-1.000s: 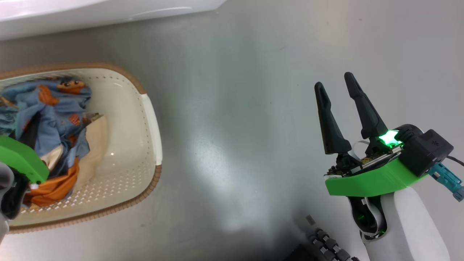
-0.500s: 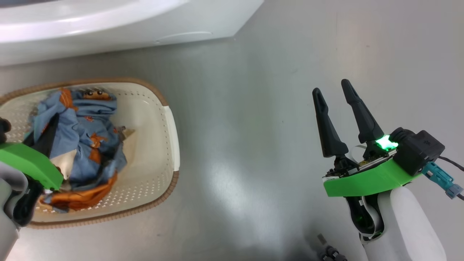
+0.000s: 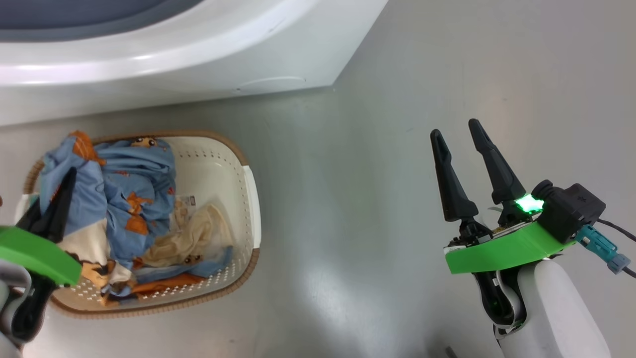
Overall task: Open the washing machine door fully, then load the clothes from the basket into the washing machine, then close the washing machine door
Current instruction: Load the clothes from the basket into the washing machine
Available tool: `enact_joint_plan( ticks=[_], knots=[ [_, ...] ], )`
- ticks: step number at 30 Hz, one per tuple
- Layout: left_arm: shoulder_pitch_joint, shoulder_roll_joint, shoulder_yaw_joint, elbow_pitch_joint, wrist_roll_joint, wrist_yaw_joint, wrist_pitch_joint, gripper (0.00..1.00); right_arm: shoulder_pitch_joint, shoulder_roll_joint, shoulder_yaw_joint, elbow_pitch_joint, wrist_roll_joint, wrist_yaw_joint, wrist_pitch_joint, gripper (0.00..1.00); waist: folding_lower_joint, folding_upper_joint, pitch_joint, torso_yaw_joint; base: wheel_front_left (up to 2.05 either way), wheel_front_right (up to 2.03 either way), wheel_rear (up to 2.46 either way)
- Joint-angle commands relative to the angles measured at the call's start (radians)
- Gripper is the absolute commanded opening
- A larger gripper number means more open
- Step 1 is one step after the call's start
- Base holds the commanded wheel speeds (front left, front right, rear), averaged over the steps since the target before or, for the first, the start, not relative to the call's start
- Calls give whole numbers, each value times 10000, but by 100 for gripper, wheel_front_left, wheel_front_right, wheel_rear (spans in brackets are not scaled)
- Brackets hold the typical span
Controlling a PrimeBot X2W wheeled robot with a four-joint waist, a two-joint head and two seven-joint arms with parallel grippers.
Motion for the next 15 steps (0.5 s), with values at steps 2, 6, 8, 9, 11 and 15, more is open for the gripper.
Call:
enact_joint_plan(
  ticks=[2, 6, 8, 9, 11, 15],
  knots=[
    [433, 594, 768, -428, 276, -29, -123, 0, 392, 59, 125, -133, 79, 27, -48, 100, 0, -1, -423, 106, 0, 0, 0],
    [1171, 517, 1687, -1170, 693, -29, -123, 0, 508, 59, 83, -1, 81, 27, -48, 100, 0, -1, -838, 188, 0, 0, 0],
    [1529, 428, 2192, -1556, 909, -29, -123, 0, 580, 59, 56, 58, 76, 27, -48, 100, 0, -1, -1042, 240, 0, 0, 0],
    [1713, 371, 2444, -1746, 1006, -29, -123, 0, 620, 59, 44, 85, 72, 27, -48, 100, 0, -1, -1142, 265, 0, 0, 0],
    [2077, 229, 2910, -2134, 1172, -29, -123, 0, 691, 59, 3, 152, 64, 27, -48, 100, 0, -1, -1353, 313, 0, 0, 0],
    [2796, -102, 3801, -2810, 1642, -29, -123, 0, 904, 59, -74, 276, 38, 27, -48, 100, 0, -1, -1818, 402, 0, 0, 0]
  ],
)
